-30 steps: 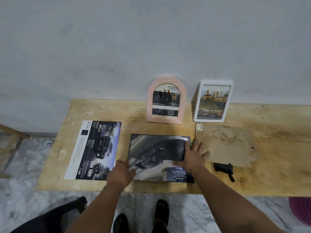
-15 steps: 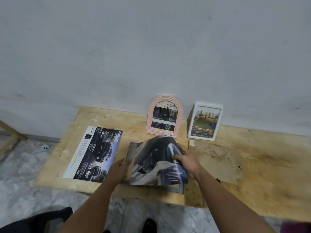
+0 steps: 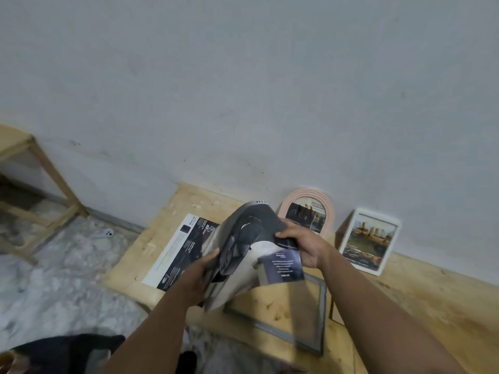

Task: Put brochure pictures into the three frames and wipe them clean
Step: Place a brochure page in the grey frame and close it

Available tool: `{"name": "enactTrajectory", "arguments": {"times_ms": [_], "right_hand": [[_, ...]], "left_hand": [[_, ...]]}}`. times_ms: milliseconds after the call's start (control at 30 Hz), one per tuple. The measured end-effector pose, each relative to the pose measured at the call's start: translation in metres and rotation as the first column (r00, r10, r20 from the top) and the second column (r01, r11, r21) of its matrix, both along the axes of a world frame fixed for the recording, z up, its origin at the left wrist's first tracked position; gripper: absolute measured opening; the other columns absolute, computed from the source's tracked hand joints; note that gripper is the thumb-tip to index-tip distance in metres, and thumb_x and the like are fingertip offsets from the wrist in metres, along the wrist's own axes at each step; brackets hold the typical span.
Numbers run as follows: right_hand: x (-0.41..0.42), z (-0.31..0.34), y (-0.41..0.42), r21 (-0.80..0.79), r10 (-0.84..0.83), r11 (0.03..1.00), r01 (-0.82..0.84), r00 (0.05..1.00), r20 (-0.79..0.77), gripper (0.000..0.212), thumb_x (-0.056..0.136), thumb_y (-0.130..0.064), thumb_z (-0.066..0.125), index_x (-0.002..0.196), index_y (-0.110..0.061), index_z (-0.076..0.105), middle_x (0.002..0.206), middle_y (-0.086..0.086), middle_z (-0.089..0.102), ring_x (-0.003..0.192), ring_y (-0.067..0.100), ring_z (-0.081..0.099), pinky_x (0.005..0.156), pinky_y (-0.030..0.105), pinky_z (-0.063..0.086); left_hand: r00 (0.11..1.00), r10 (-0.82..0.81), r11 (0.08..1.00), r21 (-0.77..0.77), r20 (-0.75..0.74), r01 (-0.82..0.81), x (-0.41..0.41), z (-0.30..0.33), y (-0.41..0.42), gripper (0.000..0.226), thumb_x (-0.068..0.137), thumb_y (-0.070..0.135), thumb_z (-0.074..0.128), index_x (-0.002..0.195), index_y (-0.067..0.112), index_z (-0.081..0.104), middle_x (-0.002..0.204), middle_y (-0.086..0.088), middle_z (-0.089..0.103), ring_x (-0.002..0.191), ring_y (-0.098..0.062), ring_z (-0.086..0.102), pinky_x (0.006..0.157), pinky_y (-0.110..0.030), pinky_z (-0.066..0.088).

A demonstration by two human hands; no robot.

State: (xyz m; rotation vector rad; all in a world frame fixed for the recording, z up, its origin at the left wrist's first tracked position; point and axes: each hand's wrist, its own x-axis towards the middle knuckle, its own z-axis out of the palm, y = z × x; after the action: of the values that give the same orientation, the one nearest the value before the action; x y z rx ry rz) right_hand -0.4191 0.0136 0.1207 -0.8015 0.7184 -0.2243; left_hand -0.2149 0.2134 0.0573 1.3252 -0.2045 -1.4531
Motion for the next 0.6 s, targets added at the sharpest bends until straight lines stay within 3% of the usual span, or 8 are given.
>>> {"name": "enactTrajectory", "arguments": {"times_ms": [100, 200, 300, 433, 533, 600], "right_hand": [[0.032, -0.003, -0.007, -0.199, -0.048, 0.980, -0.008, 0.961, -0.273, 0.062, 0.084, -0.007, 0.076, 0.141, -0.017, 0.053, 0.129, 0.016, 0.067, 0.105, 0.031, 0.071, 0.091, 0.048, 0.060], [0.060, -0.008, -0.001, -0.182, 0.024, 0.977, -0.113, 0.901, -0.433, 0.040, 0.089, -0.005, 0.073, 0.125, -0.015, 0.059, 0.112, 0.015, 0.074, 0.078, 0.026, 0.075, 0.060, 0.037, 0.063], [0.103, -0.029, 0.004, -0.313, -0.119, 0.948, -0.051, 0.858, -0.499, 0.025, 0.085, 0.001, 0.075, 0.109, 0.003, 0.067, 0.082, 0.018, 0.072, 0.060, 0.023, 0.065, 0.048, 0.028, 0.050], [0.178, -0.071, 0.014, -0.489, -0.302, 0.872, 0.007, 0.794, -0.528, 0.021, 0.073, 0.004, 0.080, 0.074, -0.007, 0.063, 0.056, 0.012, 0.062, 0.051, 0.023, 0.056, 0.052, 0.034, 0.042], [0.227, -0.108, 0.019, -0.527, -0.315, 0.849, -0.035, 0.768, -0.558, 0.030, 0.075, 0.006, 0.076, 0.069, -0.011, 0.053, 0.052, 0.013, 0.059, 0.047, 0.024, 0.060, 0.050, 0.038, 0.051], [0.256, -0.131, 0.024, -0.522, -0.295, 0.850, -0.067, 0.760, -0.579, 0.033, 0.079, 0.006, 0.076, 0.072, -0.013, 0.050, 0.055, 0.012, 0.056, 0.046, 0.022, 0.060, 0.050, 0.035, 0.053]], "left_hand": [[0.974, 0.214, 0.970, 0.101, 0.077, -0.221, 0.044, -0.015, 0.006, 0.030, 0.097, 0.026, 0.067, 0.108, 0.000, 0.076, 0.116, -0.026, 0.073, 0.099, -0.040, 0.073, 0.093, -0.054, 0.059], [0.916, 0.377, 0.903, 0.165, 0.136, -0.397, 0.093, -0.027, 0.017, 0.030, 0.095, 0.023, 0.072, 0.111, -0.002, 0.074, 0.107, -0.023, 0.076, 0.100, -0.044, 0.072, 0.099, -0.064, 0.054], [0.888, 0.441, 0.873, 0.171, 0.126, -0.458, 0.133, -0.036, 0.028, 0.027, 0.098, 0.016, 0.069, 0.117, -0.003, 0.070, 0.113, -0.022, 0.075, 0.104, -0.043, 0.071, 0.098, -0.060, 0.056], [0.880, 0.448, 0.843, 0.252, 0.162, -0.475, 0.175, -0.058, 0.045, 0.034, 0.097, 0.016, 0.066, 0.128, 0.002, 0.063, 0.115, -0.015, 0.069, 0.103, -0.034, 0.066, 0.093, -0.048, 0.056], [0.854, 0.467, 0.787, 0.332, 0.230, -0.520, 0.196, -0.075, 0.068, 0.016, 0.096, 0.014, 0.069, 0.108, 0.003, 0.066, 0.100, -0.016, 0.068, 0.085, -0.031, 0.064, 0.072, -0.038, 0.055], [0.825, 0.485, 0.728, 0.389, 0.290, -0.565, 0.208, -0.096, 0.087, 0.011, 0.093, 0.011, 0.074, 0.094, 0.009, 0.064, 0.094, -0.018, 0.066, 0.080, -0.031, 0.063, 0.070, -0.038, 0.055]]}}
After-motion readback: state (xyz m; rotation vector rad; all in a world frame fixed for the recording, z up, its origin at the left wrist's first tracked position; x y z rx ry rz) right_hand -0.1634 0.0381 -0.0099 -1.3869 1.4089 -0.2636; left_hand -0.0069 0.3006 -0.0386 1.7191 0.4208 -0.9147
